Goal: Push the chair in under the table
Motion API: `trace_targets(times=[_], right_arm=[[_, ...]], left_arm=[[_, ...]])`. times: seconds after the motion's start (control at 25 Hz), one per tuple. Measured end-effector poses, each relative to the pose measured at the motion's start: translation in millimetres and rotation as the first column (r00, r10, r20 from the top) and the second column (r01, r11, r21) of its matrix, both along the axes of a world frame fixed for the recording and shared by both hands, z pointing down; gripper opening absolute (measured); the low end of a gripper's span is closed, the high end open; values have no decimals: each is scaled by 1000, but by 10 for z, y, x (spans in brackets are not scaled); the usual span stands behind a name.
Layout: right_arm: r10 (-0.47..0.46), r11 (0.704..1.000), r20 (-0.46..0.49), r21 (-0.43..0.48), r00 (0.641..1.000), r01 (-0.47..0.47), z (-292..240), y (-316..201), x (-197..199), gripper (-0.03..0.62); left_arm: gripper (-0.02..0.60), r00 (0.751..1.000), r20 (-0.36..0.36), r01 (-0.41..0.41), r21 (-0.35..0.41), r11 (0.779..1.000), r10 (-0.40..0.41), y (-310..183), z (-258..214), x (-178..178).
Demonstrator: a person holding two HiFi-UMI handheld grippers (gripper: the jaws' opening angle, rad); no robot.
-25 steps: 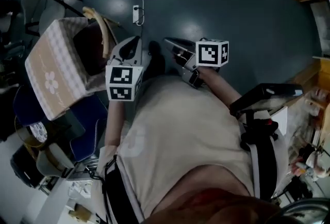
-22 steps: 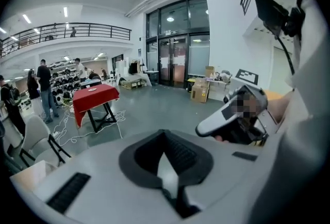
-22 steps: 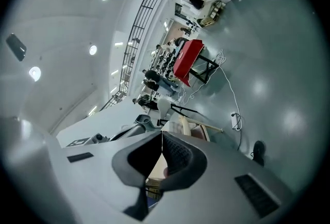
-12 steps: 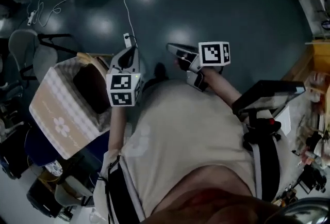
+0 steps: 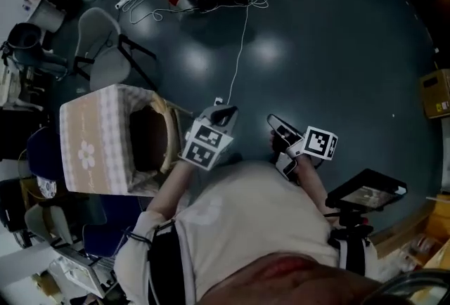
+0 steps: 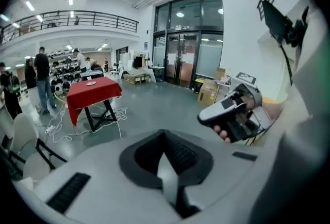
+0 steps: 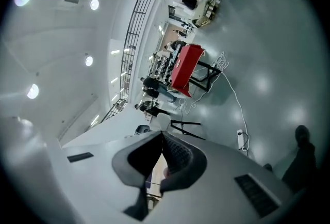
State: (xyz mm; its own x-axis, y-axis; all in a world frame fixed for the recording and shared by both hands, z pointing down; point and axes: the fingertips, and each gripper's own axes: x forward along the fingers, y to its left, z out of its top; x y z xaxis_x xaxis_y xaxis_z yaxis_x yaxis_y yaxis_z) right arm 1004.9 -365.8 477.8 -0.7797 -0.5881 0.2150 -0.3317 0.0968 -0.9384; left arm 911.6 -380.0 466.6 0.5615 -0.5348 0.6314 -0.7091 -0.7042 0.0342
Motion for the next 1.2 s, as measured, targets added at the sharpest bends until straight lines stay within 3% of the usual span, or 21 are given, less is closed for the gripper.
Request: trace_targets(times=[0.12,0.24,0.36,0.56,0.88,1.0,1.2], right_arm=[[-97,995,20,25,995,96,2,-247,196,11],[-202,978,-5,43,979,202,-8,-549,486,11],[-283,957,-42,60,958,285,9,-732,755,11],[-382,924,31,35,924,381,65,-877,908,11],[-507,862,22,31,862,506,108,-1032,651,11],[-518,854,-19,52,855,518,71,-1250,573,11],[-463,885,-82,21,883,466,109,-1781,369,11]], left_arm=[[8,995,-20,103,18,995,-103,-202,-25,231],[8,974,-1,226,44,973,-226,-449,-5,443],[8,961,8,276,44,960,-276,-550,-47,737],[8,929,49,364,28,931,-366,-598,-5,954],[8,884,166,439,28,898,-437,-635,166,686],[8,886,113,451,15,893,-449,-904,156,587],[8,907,43,417,33,908,-418,-1530,136,314]])
